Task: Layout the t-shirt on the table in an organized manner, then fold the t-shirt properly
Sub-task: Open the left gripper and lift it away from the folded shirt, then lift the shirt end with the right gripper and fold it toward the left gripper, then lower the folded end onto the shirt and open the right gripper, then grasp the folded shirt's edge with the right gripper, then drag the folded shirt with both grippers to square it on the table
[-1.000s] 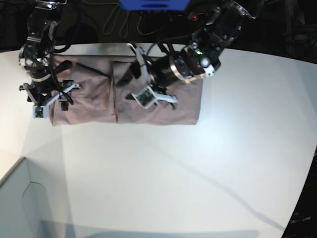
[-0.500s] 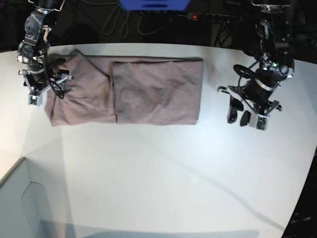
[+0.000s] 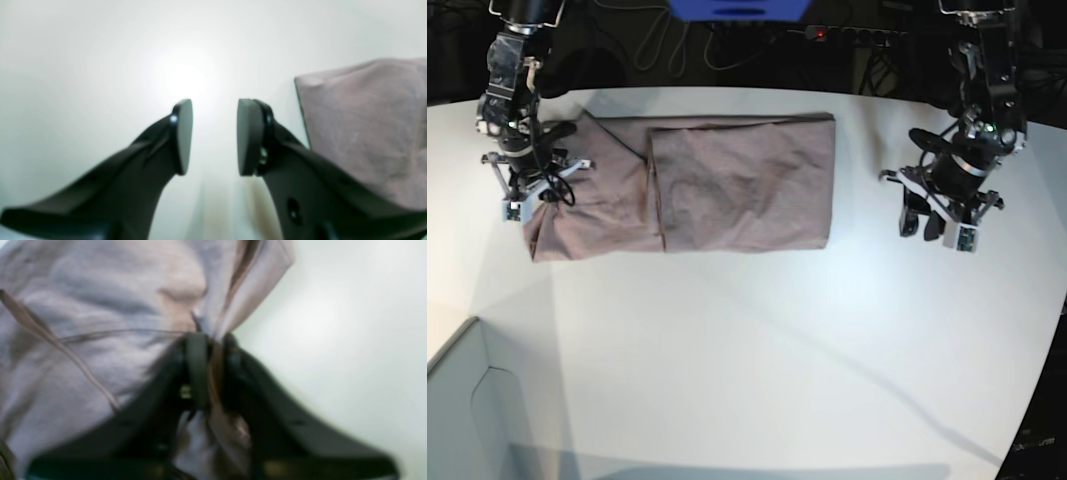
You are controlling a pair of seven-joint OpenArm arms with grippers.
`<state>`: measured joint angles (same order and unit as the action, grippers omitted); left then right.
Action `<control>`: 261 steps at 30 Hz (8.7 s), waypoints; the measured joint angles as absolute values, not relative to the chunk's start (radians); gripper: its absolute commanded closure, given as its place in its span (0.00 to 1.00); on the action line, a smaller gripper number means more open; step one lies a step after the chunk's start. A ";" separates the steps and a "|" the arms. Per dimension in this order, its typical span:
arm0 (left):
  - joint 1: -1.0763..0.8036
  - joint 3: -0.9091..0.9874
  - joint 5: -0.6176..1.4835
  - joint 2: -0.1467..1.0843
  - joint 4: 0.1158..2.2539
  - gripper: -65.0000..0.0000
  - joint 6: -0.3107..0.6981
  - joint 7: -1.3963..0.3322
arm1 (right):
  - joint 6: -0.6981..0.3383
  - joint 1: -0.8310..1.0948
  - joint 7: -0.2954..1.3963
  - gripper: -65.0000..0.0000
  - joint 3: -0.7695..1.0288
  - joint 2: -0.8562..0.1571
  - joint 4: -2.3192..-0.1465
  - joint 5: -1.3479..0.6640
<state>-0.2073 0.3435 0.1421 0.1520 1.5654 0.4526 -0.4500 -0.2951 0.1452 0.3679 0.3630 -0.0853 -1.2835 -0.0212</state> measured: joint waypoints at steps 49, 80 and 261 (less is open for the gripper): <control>-0.110 0.339 0.139 0.017 1.314 0.67 0.449 -0.450 | -0.292 0.148 0.459 1.00 -0.550 -0.036 -1.720 0.019; -0.157 0.499 0.142 0.092 1.346 0.67 0.453 -0.451 | -0.292 -0.096 0.445 1.00 -0.803 0.001 -1.412 0.017; -0.265 0.633 0.552 0.062 1.539 0.02 0.448 -0.699 | -0.292 0.220 0.397 0.46 -0.625 -0.133 -1.724 0.014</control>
